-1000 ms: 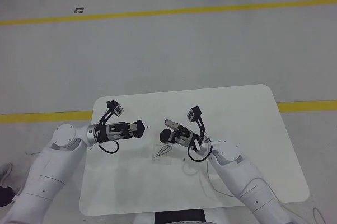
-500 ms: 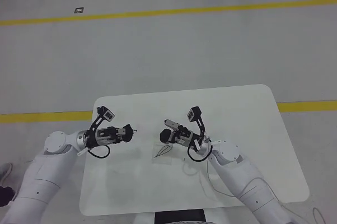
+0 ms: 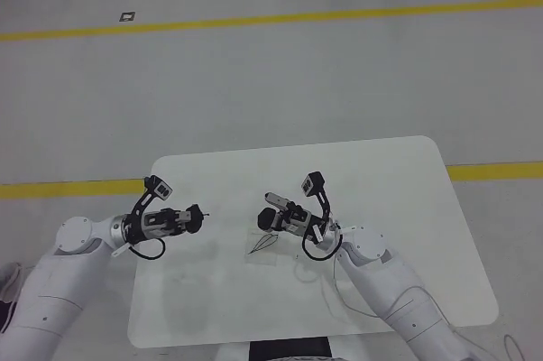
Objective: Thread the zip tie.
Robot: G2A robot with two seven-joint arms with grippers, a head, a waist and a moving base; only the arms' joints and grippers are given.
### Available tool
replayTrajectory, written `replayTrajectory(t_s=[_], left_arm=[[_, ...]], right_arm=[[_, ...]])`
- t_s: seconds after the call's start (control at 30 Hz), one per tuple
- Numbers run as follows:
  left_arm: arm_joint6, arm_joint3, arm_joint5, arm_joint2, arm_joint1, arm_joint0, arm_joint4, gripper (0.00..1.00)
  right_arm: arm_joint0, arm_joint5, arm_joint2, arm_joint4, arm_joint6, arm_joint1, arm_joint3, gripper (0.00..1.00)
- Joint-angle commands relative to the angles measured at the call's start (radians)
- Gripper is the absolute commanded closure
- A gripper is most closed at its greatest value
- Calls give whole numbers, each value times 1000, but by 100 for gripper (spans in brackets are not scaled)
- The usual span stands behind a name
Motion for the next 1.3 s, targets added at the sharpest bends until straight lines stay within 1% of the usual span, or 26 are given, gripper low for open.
replayTrajectory(t_s=[0.0,0.07,0.13,0.2,0.27,0.37,0.43,0.5,0.53,0.67,0.7,0.73,0.8,0.9,0.97,1.1,1.2,1.27], left_arm=[[0,-5,0,5,4,-1,-5,100],[0,-16,0,12,7,0,-9,100],[0,-16,0,12,7,0,-9,100],[0,-16,0,12,7,0,-9,100],[0,-16,0,12,7,0,-9,100],[0,-16,0,12,7,0,-9,100],[0,-16,0,12,7,0,-9,100],[0,-16,0,12,7,0,-9,100],[0,-16,0,12,7,0,-9,100],[0,-16,0,12,7,0,-9,100],[8,-17,1,12,7,1,-8,100],[32,-25,7,15,6,3,-2,100],[44,-18,6,9,6,5,4,100],[40,1,0,-7,8,9,12,100],[33,14,0,-21,10,12,17,100],[39,33,0,-51,10,22,22,100],[36,35,0,-69,9,32,21,100],[34,33,0,-77,8,38,23,100]], right_arm=[[0,0,0,0,0,0,0,0],[1,4,0,-17,-9,1,-4,0],[8,29,3,-116,-35,7,-31,0],[12,76,13,-247,-52,19,-79,0],[9,142,21,-387,-60,31,-141,0],[2,233,23,-562,-38,47,-222,0],[-2,269,21,-645,-27,54,-261,0],[-2,280,1,-754,12,62,-298,0],[-1,280,-5,-779,21,64,-305,0],[-1,280,-5,-779,21,64,-305,0],[-1,280,-5,-779,21,64,-305,0],[-1,280,-5,-779,21,64,-305,0],[-1,280,-5,-779,21,64,-305,0],[8,294,-30,-861,27,66,-312,0],[29,318,-54,-921,58,67,-320,0],[78,362,-107,-1024,108,64,-329,0],[114,373,-157,-1098,152,61,-326,0],[132,363,-191,-1148,176,59,-324,0]])
